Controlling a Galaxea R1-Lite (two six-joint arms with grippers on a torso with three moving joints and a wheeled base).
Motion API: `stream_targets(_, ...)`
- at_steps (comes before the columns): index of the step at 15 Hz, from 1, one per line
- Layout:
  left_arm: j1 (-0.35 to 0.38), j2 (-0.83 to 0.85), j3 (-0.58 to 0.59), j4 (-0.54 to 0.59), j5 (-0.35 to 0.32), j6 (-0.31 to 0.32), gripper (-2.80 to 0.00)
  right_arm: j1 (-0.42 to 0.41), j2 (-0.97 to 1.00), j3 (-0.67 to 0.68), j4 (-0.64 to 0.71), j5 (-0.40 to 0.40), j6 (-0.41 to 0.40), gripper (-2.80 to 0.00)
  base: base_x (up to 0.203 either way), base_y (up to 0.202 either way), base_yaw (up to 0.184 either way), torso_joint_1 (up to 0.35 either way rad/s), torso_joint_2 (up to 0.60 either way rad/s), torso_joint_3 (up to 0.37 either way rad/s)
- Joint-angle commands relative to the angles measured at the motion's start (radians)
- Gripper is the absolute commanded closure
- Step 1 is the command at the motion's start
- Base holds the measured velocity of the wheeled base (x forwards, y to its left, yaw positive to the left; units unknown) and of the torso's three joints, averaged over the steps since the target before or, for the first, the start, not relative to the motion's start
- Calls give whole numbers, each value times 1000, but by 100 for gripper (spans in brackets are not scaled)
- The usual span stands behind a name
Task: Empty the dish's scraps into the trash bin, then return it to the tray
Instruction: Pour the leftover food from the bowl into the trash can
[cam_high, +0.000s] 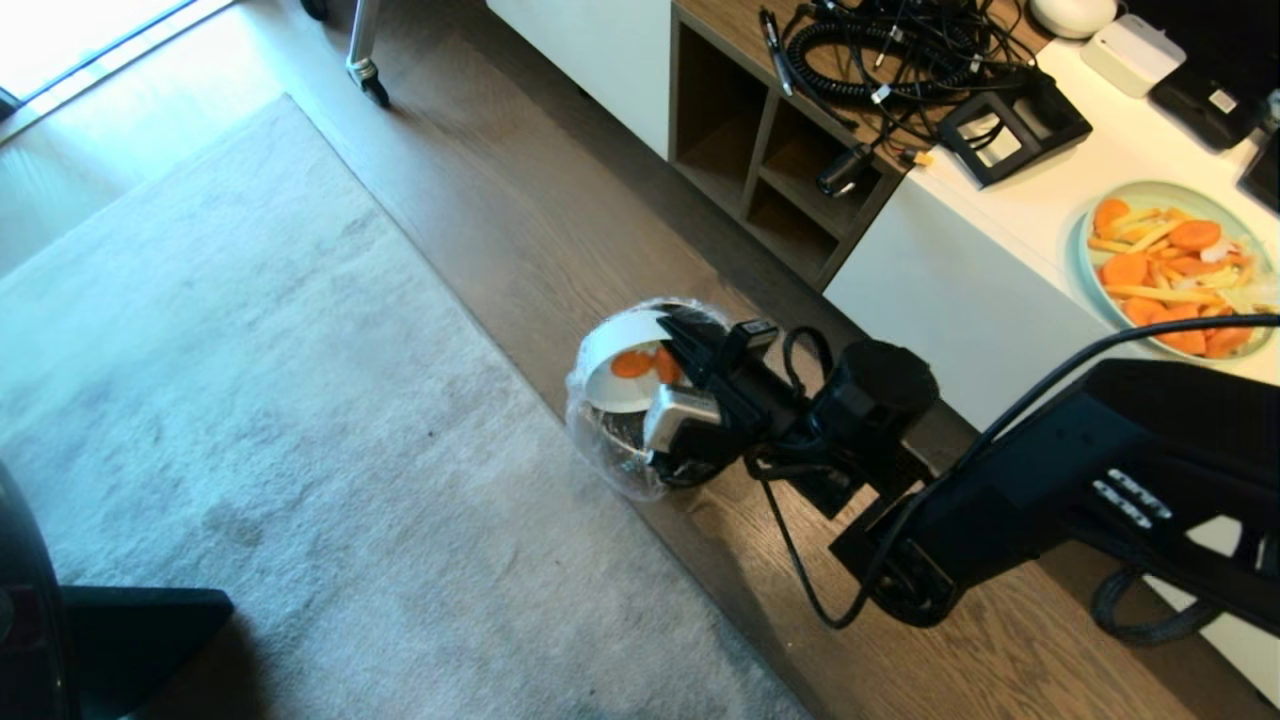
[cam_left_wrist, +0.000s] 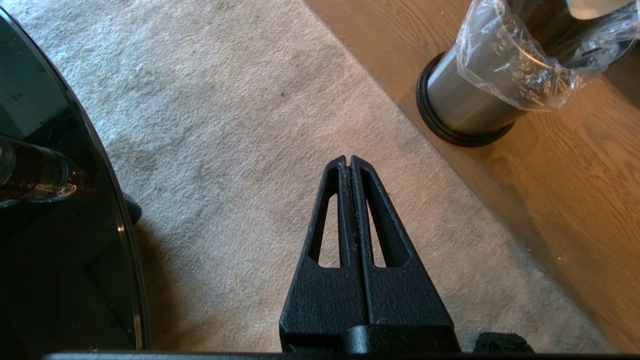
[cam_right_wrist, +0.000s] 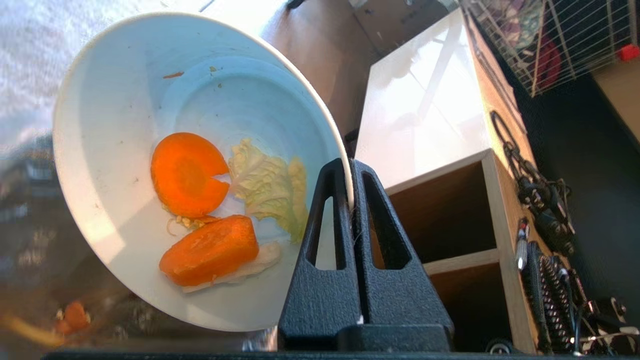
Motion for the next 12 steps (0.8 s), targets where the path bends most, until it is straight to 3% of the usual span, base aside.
stream_targets(1,0,0,0,0,0,-1,0,-39,-24,31,-45,22,-7,0,0,0,0,0,0,0)
stream_targets(6,0,0,0,0,0,-1,0,-118,-12,-17,-45,83,-8,0,0,0,0,0,0,0)
stream_targets(9,0,0,0,0,0,-1,0,-121,28,-156,-45,120,-9,0,0,0,0,0,0,0)
stream_targets(12,0,0,0,0,0,-1,0,-113,41,-189,-45,172,-13,0,0,0,0,0,0,0)
